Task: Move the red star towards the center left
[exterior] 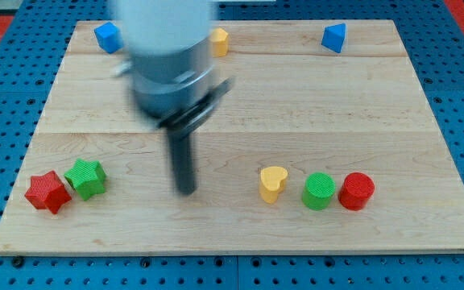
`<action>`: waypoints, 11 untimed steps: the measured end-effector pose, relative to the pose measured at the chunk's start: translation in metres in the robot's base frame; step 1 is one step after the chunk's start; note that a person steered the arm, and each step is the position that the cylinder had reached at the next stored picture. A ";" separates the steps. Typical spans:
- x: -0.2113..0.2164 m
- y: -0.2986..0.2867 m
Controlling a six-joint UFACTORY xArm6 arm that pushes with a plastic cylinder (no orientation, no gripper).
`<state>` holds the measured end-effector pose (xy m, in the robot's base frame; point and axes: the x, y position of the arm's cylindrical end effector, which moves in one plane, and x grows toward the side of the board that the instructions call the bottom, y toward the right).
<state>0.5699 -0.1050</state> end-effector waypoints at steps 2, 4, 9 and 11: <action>0.004 -0.118; -0.006 -0.161; -0.118 -0.150; -0.118 -0.100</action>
